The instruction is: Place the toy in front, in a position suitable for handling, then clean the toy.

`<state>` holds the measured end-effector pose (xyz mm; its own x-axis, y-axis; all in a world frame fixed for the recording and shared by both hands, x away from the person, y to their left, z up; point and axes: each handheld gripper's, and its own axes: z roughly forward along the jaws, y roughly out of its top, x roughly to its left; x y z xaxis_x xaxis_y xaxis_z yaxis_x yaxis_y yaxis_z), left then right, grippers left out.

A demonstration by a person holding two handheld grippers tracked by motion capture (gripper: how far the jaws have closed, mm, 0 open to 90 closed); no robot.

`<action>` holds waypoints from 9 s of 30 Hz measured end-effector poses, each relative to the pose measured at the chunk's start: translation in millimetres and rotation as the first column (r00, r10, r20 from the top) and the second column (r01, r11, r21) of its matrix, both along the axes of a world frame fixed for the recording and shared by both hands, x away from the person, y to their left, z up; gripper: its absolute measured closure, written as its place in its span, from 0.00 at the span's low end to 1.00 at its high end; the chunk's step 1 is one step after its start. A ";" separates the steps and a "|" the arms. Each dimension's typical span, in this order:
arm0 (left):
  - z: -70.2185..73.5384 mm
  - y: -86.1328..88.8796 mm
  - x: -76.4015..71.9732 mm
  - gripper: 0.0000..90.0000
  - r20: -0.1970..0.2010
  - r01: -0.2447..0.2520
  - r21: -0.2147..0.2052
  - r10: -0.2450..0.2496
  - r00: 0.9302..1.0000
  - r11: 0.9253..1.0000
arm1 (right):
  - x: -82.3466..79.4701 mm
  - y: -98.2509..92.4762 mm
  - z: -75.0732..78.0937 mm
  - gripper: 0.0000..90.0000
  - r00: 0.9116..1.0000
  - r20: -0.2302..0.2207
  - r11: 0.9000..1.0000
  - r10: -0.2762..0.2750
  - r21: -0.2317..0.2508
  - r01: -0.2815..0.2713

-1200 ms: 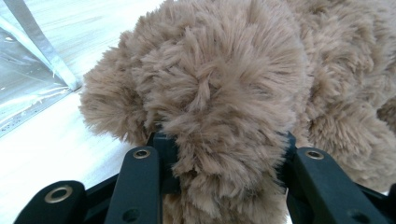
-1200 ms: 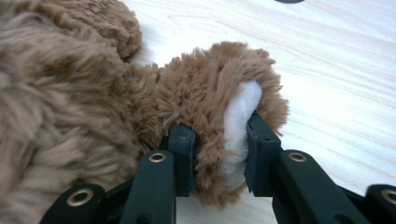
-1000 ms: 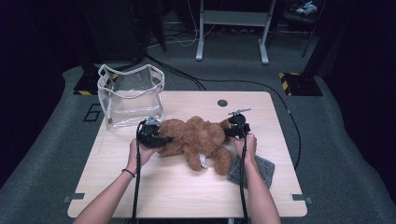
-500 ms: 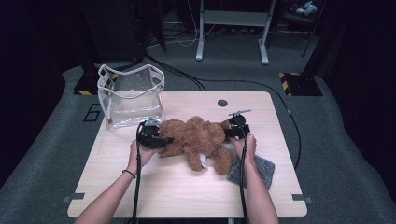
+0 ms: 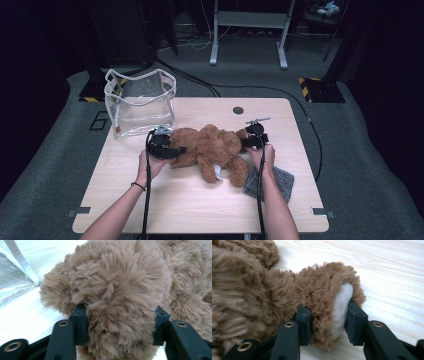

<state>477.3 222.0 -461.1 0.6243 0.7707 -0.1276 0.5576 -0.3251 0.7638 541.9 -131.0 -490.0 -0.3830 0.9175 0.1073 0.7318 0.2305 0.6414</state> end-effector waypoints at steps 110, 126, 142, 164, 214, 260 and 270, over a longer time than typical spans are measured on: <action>-56.0 46.2 -65.7 0.09 0.051 -0.104 0.098 0.099 0.994 0.990 | -155.2 -75.3 -2.3 0.81 0.999 0.023 0.996 -0.023 -0.081 0.024; -32.7 32.1 -53.9 0.28 0.106 -0.046 0.065 0.039 0.994 0.997 | -146.2 -71.9 48.1 0.81 0.993 0.118 0.998 0.006 -0.066 0.002; -38.9 25.5 -45.3 0.72 0.086 -0.008 0.048 0.004 0.996 0.999 | -112.4 -7.5 102.2 0.80 0.965 0.199 0.985 0.173 -0.064 -0.163; -35.7 24.9 -38.9 0.87 0.113 0.042 0.047 -0.047 0.992 0.998 | -71.3 100.7 111.7 0.80 0.904 0.194 0.924 0.382 -0.089 -0.371; -33.7 25.6 -41.6 0.92 0.113 0.019 0.049 -0.025 0.993 0.999 | -56.4 111.0 82.9 0.81 0.905 0.128 0.904 0.405 -0.205 -0.375; -35.1 23.5 -39.4 0.92 0.111 0.025 0.080 -0.034 0.993 0.996 | -35.9 8.1 62.5 0.81 0.982 0.102 0.984 0.157 -0.100 -0.146; -37.9 24.5 -37.2 0.93 0.097 0.030 0.069 -0.037 0.995 0.997 | -13.5 3.6 54.6 0.80 0.991 0.079 0.991 0.108 -0.090 -0.101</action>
<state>440.1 246.5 -499.1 0.6566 0.7541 -0.0129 0.4690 -0.3948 0.7900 528.3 -127.4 -435.5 -0.4814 0.8765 -0.0058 0.6458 0.3592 0.6737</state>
